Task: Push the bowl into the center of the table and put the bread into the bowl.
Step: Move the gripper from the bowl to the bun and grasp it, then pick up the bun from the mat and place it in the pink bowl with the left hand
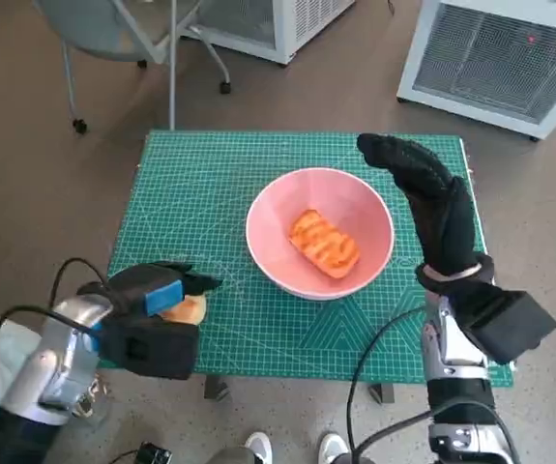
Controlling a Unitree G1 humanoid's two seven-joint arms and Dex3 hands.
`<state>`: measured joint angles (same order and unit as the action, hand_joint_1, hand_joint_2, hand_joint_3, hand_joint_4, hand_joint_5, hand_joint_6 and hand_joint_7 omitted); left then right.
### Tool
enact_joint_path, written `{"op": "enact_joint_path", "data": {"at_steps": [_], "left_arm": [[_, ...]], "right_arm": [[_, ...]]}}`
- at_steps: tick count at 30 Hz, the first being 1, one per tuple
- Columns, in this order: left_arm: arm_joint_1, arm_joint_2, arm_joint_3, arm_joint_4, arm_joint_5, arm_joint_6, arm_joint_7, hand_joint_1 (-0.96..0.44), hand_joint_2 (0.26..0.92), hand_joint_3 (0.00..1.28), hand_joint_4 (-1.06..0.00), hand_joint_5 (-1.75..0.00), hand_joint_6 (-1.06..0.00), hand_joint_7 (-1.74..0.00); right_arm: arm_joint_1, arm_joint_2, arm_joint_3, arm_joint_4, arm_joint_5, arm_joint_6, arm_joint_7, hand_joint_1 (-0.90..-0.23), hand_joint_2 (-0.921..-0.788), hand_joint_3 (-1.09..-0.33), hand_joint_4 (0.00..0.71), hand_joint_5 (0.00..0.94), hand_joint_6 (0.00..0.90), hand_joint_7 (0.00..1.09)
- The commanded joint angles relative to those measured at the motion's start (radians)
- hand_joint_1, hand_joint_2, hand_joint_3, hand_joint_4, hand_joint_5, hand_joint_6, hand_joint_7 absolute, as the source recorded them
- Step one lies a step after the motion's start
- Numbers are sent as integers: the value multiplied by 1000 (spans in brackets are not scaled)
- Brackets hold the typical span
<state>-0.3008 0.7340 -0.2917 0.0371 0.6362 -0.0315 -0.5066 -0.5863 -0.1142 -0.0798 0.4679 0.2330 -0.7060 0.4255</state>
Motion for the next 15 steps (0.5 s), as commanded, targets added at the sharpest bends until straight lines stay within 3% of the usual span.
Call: {"op": "enact_joint_path", "data": {"at_steps": [1,5,15], "left_arm": [[1,15,0,30,23,-72,62,-31,891,11,-840,-807,-727,-1037],[-9,30,25,50,-9,-127,75,-4,890,2,-850,-903,-748,-1076],[-43,38,94,65,-102,-182,46,3,897,3,-844,-934,-726,-1117]], "right_arm": [[24,-4,-2,-3,-1,20,-1,-738,-921,-796,124,0,-1,486],[25,-2,-2,-1,-6,20,-5,-741,-921,-797,124,0,-1,486],[31,-1,-2,-5,-7,22,-9,-742,-921,-796,124,0,-1,485]]}}
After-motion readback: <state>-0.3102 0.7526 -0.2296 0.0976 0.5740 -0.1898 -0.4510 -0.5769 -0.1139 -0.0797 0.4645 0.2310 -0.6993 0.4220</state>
